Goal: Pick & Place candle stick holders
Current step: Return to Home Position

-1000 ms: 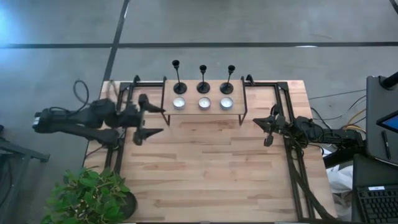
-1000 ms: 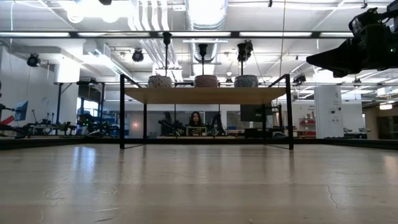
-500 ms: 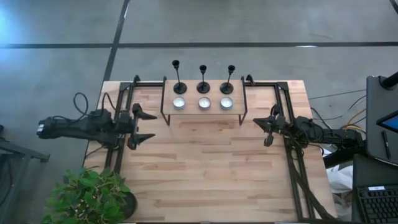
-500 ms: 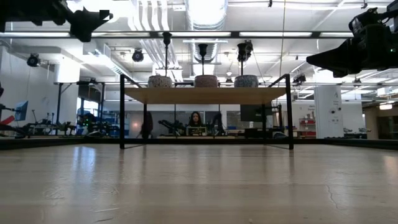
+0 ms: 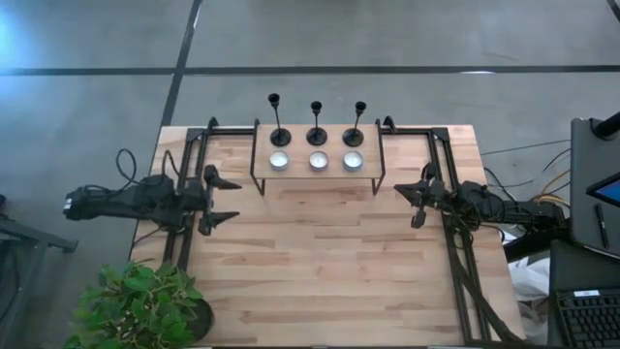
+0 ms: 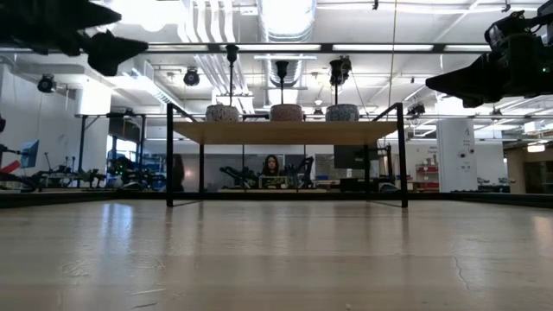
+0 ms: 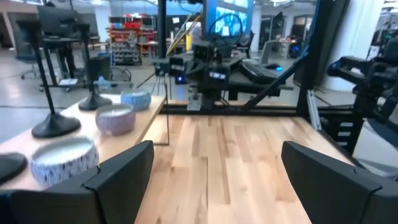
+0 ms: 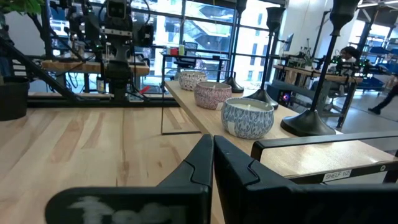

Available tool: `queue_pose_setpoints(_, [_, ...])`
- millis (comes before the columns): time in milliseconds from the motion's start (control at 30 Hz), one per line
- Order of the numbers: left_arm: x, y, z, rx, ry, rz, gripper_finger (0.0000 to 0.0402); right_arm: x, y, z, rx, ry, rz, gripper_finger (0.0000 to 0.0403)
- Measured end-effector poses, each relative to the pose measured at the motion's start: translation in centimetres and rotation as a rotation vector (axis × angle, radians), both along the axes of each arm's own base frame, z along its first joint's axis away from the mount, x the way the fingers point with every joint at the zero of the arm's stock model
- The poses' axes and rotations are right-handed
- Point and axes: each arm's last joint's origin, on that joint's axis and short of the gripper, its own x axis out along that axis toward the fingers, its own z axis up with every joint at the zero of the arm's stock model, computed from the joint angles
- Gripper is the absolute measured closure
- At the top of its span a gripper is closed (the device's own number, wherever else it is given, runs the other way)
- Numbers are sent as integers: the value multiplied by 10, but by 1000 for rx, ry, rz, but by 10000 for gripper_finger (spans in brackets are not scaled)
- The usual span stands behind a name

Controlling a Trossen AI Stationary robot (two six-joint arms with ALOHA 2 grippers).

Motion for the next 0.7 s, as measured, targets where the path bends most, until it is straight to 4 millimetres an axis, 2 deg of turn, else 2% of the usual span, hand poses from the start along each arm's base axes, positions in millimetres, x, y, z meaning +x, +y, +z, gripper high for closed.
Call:
queue_pose_setpoints(200, [-4,2,-22,-20,9,67,42,0,0,0,1,0,0,394])
queue_pose_setpoints(400, [-8,2,-32,-14,-18,65,52,0,0,0,-1,0,1,394])
queue_pose_setpoints(700, [-8,2,-58,54,15,48,149,0,0,0,0,0,0,394])
